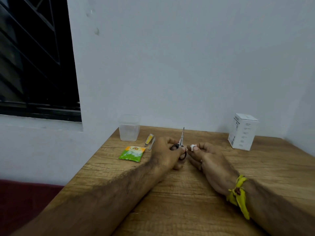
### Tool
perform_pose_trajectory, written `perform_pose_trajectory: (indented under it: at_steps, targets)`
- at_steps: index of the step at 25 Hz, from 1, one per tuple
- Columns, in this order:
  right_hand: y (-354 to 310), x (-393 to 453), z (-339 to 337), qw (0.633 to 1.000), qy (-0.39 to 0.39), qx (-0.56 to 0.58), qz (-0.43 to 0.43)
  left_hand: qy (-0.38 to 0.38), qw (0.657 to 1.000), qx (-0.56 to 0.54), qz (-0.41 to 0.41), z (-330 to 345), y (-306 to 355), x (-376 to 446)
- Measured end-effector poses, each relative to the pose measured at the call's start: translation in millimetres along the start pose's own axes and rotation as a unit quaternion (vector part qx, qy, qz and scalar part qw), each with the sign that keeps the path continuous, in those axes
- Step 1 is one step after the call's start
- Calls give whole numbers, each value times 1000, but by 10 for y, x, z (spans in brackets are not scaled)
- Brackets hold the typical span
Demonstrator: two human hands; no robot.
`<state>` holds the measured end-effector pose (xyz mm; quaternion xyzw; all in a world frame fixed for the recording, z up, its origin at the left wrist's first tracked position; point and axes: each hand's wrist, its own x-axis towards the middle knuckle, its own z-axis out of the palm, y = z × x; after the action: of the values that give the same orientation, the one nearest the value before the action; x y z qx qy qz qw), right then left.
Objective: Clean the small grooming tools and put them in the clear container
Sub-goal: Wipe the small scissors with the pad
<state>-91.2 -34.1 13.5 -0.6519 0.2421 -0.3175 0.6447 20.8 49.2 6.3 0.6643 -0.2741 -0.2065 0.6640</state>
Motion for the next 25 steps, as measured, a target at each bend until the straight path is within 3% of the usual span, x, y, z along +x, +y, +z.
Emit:
perform_pose_trajectory:
  at_steps: [5, 11, 17, 20, 25]
  targets:
    - [-186, 276, 211, 995, 33, -15, 94, 31, 995, 87, 38, -30, 49, -11]
    - [-234, 762, 705, 992, 58, -97, 61, 171, 936, 236, 195, -440, 411, 53]
    - [22, 741, 1000, 959, 230, -150, -77, 332, 882, 273, 192, -1326, 691, 389]
    - [97, 745, 1018, 953, 217, -164, -136, 337, 878, 295, 167, -1538, 535, 522]
    - [146, 630, 995, 940, 131, -205, -238, 340, 862, 328, 183, -1443, 549, 613]
